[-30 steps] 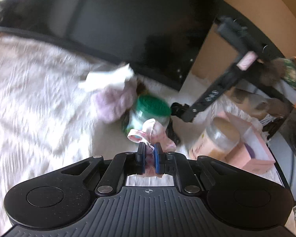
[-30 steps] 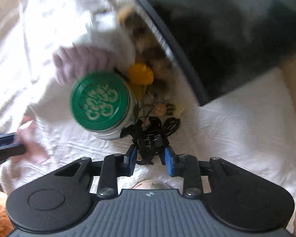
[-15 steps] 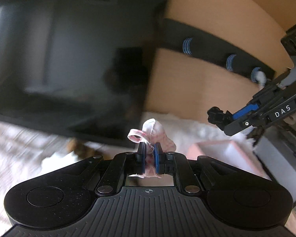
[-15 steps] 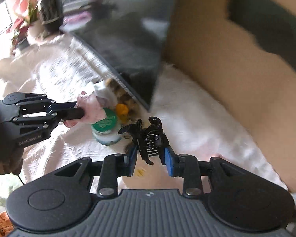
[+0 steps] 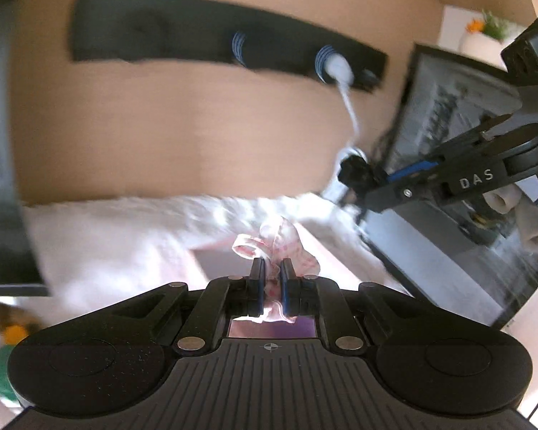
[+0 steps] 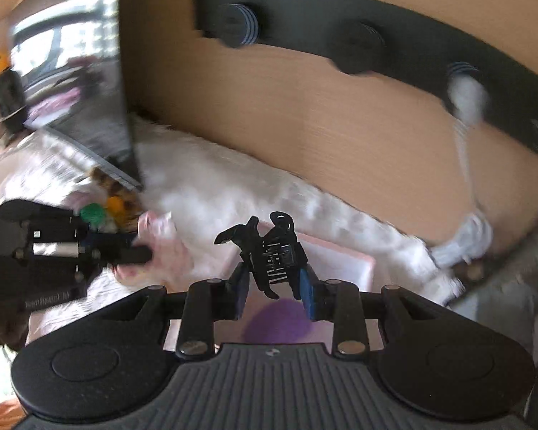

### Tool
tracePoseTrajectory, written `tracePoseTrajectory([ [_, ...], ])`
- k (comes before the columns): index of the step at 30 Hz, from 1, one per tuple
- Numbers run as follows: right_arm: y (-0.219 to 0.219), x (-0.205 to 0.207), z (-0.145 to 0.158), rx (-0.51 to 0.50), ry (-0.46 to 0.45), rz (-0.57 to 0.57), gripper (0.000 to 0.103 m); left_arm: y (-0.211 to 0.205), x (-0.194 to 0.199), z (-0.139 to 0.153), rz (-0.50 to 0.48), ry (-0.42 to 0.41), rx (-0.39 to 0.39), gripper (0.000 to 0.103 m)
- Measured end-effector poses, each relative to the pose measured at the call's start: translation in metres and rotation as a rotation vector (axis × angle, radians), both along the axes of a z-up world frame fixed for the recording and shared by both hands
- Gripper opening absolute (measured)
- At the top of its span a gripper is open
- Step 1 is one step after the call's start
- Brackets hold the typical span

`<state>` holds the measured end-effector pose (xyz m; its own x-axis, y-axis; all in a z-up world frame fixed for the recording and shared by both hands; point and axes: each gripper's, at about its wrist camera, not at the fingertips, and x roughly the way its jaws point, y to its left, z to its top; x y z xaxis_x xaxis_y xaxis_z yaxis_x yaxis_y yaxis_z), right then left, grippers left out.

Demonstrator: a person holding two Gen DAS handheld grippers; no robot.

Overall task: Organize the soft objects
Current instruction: 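Lower the sock and claw clip into the pink box and open both tools, then move both tools back over the bed toward the tissue and headband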

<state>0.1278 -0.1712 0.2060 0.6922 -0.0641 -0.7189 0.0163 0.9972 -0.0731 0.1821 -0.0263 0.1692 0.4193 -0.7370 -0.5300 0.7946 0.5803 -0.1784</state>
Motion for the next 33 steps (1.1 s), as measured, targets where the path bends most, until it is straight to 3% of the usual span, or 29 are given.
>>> tracePoseTrajectory([
  [4,-0.013,-0.015,-0.025,-0.019,-0.030,-0.077,0.030,-0.032,0.013,-0.018,-0.019,0.068,0.017,0.011],
  [11,-0.030,-0.005,-0.081,0.079,0.013,-0.131,0.030,-0.071,0.057,-0.044,0.018,0.139,0.072,0.013],
  [15,-0.032,0.008,-0.109,0.122,0.028,-0.142,0.031,-0.084,0.091,-0.063,0.116,0.281,0.053,0.018],
  [17,-0.033,0.010,-0.120,0.143,0.034,-0.144,0.038,-0.091,0.097,-0.074,0.135,0.260,0.085,0.018],
  [19,-0.030,0.011,-0.128,0.133,0.045,-0.146,0.041,-0.098,0.094,-0.082,0.123,0.202,0.167,0.018],
  [22,-0.026,0.007,-0.132,0.095,0.036,-0.135,0.041,-0.105,0.092,-0.090,0.121,0.190,0.270,0.018],
  [26,-0.026,-0.007,-0.128,0.089,0.002,-0.149,0.042,-0.095,0.087,-0.080,0.044,0.206,0.152,0.018],
  [33,-0.025,-0.045,-0.119,0.062,-0.062,-0.163,0.050,-0.073,0.069,-0.055,0.034,0.171,0.006,0.018],
])
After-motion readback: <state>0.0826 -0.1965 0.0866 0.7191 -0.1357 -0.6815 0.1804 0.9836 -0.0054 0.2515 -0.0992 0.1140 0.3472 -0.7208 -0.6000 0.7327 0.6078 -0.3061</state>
